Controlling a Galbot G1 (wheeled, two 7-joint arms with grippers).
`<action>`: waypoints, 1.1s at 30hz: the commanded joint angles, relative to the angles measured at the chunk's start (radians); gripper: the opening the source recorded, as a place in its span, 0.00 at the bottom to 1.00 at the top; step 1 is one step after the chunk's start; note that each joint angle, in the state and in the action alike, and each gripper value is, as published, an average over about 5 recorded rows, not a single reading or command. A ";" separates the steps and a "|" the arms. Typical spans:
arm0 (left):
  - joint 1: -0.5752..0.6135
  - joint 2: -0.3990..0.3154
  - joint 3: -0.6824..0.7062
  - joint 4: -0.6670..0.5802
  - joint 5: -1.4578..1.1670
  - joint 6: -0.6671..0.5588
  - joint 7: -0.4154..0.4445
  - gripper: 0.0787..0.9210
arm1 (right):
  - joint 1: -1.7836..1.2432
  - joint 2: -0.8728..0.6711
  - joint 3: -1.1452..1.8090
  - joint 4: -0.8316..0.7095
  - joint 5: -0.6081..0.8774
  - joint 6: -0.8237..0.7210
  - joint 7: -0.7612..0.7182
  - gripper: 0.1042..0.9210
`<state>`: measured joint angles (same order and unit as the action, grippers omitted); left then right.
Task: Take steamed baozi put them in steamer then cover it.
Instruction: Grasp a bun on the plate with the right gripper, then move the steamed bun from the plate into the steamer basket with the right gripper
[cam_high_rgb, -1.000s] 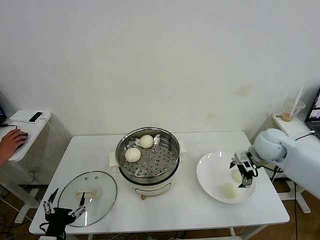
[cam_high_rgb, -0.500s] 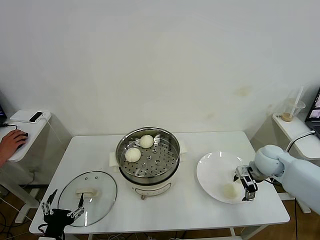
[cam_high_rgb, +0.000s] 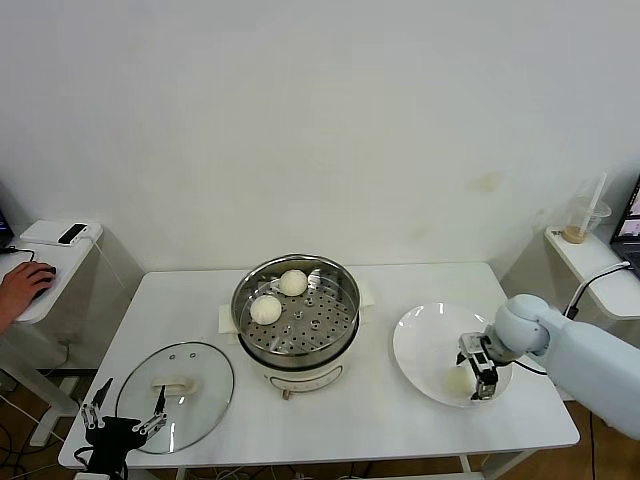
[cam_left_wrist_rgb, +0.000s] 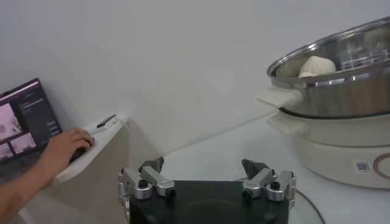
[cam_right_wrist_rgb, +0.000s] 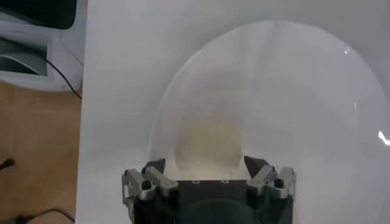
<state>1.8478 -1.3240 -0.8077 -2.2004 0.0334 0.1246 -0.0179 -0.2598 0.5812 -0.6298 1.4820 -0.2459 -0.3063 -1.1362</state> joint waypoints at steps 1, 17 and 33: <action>0.000 0.000 0.000 -0.001 0.000 0.001 0.000 0.88 | -0.005 0.027 0.002 -0.019 -0.001 -0.007 0.004 0.80; 0.000 0.004 -0.004 -0.004 -0.004 0.001 0.001 0.88 | 0.151 -0.015 -0.013 0.000 0.054 0.009 -0.066 0.63; -0.001 0.010 -0.015 -0.008 -0.011 -0.001 0.001 0.88 | 0.675 0.164 -0.229 -0.081 0.253 0.010 -0.046 0.63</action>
<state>1.8461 -1.3144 -0.8216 -2.2078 0.0216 0.1239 -0.0171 0.0764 0.6142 -0.7213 1.4485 -0.1116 -0.3009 -1.2006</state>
